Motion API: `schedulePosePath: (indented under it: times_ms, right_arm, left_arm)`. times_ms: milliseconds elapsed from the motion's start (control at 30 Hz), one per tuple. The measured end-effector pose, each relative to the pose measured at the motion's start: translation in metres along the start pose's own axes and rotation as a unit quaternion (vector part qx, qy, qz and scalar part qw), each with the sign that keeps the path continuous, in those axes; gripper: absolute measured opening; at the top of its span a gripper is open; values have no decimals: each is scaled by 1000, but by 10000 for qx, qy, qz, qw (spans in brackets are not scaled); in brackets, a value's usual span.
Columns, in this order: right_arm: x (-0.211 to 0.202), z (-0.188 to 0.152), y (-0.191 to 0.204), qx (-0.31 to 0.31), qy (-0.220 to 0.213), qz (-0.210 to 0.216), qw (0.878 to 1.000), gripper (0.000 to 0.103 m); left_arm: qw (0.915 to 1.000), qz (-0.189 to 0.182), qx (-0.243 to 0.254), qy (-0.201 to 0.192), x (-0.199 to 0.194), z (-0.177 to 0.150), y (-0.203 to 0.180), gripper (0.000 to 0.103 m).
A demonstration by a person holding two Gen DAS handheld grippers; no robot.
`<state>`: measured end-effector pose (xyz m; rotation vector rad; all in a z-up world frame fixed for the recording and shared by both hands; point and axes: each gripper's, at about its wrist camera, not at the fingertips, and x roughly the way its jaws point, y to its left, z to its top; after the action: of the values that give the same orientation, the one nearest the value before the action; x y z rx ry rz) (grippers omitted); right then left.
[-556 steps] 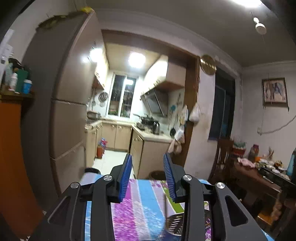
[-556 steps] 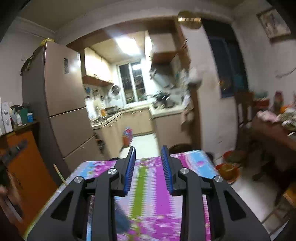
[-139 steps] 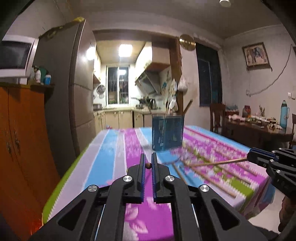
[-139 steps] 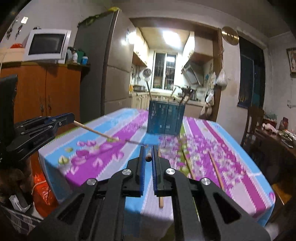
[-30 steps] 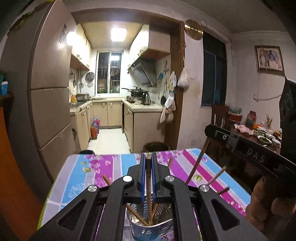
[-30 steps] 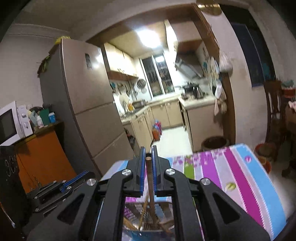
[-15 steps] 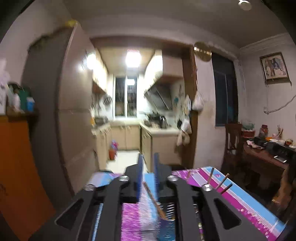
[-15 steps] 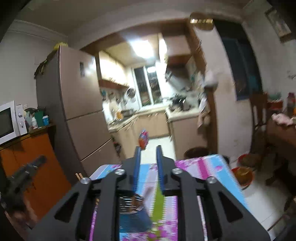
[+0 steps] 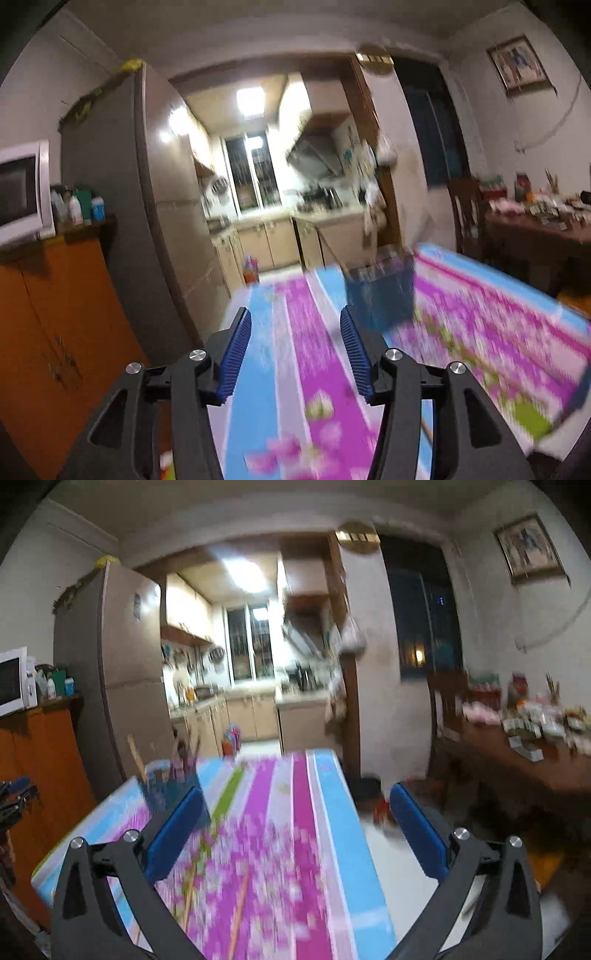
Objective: Organize utensils
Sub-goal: 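Open the left tool over the holder while the right tool opens too, then move the left tool back to the loose chopsticks while the right tool follows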
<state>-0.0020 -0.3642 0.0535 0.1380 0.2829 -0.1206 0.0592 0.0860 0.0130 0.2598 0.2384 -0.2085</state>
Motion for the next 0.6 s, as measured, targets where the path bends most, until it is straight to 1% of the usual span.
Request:
schedulePosePath:
  times_ms: [100, 133, 167, 200, 233, 267, 300, 367, 400, 433, 467, 500, 533, 567, 600]
  right_arm:
    - [-9, -41, -6, 269, 435, -3, 9987, 98]
    - [-11, -53, -5, 334, 493, -9, 9982, 98]
    - [-14, -69, -3, 417, 585, -33, 9974, 98]
    - [-15, -84, 1, 472, 698, -30, 9964, 98]
    - [-18, -94, 6, 491, 764, -11, 9959, 98]
    - [-20, -107, 15, 506, 819, 55, 9953, 98]
    - [-21, -115, 21, 494, 869, 124, 9949, 98]
    - [-22, -138, 44, 261, 1002, 239, 9943, 91]
    - [-21, -149, 58, 27, 1028, 208, 9945, 88]
    - [-19, -157, 72, -246, 1039, 159, 9942, 83]
    - [-18, -164, 82, -449, 1050, 133, 9934, 75]
    - [-14, -172, 94, -650, 1101, 191, 9916, 71]
    - [-12, -177, 102, -737, 1163, 260, 9901, 62]
    - [-9, -182, 109, -814, 1222, 332, 9886, 56]
    - [-7, -187, 115, -896, 1254, 411, 9872, 54]
  left_arm:
    - [9991, -171, 247, 310, -16, -39, -26, 52]
    - [9983, -281, 287, 418, -19, -50, -34, 52]
    - [9969, -470, 289, 561, -25, -65, -48, 50]
    - [9953, -655, 229, 672, -30, -77, -58, 47]
    - [9938, -779, 172, 773, -33, -86, -66, 39]
    - [9910, -938, 79, 947, -37, -100, -77, 34]
    - [9888, -1043, -16, 1068, -39, -109, -85, 32]
    - [9869, -1087, -80, 1188, -41, -124, -96, 31]
    - [9874, -1018, 7, 1211, -41, -130, -103, 31]
    - [9879, -947, 108, 1222, -41, -135, -109, 31]
    - [9876, -957, 150, 1233, -40, -137, -114, 29]
    - [9871, -991, 165, 1245, -39, -138, -118, 29]
    - [9871, -998, 175, 1241, -38, -139, -121, 29]
    - [9873, -997, 185, 1226, -38, -140, -124, 29]
    - [9876, -983, 186, 1212, -37, -139, -126, 29]
